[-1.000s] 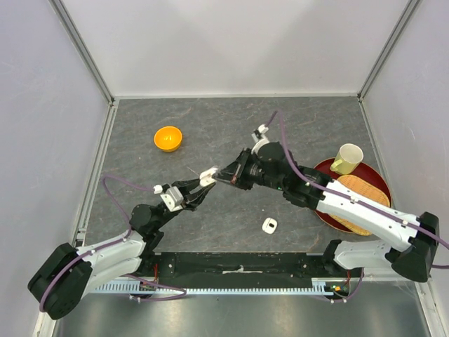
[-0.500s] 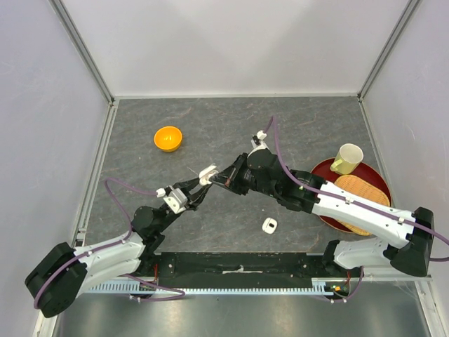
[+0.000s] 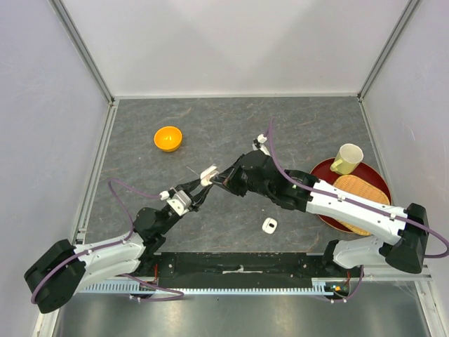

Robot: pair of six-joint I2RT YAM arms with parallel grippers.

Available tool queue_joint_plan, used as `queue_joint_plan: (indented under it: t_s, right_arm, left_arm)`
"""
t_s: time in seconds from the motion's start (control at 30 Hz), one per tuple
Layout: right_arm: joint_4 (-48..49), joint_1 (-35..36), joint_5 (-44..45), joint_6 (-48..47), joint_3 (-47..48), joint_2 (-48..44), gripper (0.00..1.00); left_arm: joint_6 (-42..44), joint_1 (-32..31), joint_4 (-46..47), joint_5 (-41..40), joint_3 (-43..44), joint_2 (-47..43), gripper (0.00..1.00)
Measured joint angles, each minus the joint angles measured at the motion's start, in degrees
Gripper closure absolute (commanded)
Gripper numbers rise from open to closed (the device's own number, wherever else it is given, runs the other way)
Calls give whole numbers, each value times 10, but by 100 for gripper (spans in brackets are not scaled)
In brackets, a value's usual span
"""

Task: Insert the wireless bluetooth earbuds into the charging case
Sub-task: Place the earbud in the charging case.

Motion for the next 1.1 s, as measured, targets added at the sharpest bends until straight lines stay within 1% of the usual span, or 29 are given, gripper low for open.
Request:
queue_joint_plan:
  t_s: [0.37,0.87,0.97,1.07,1.1]
  right_arm:
    - [-4,0,3,6,14,21,100]
    - [-4,4,1,17,14,33,100]
    - [-5,8,10,20,14,33,96]
    - [-5,9,13,22,14,33,90]
    - [-5,10,14,23,14,33,89]
  left_arm:
    - [15,-16,0,-11,0,14,98]
    - [31,-28,-16,-51,-1,17,98]
    - [36,-31,-16,-55,-1,18,98]
    - [40,-34,-16,-59,-1,18,98]
    - [42,-35,-14,-60,-1,19,98]
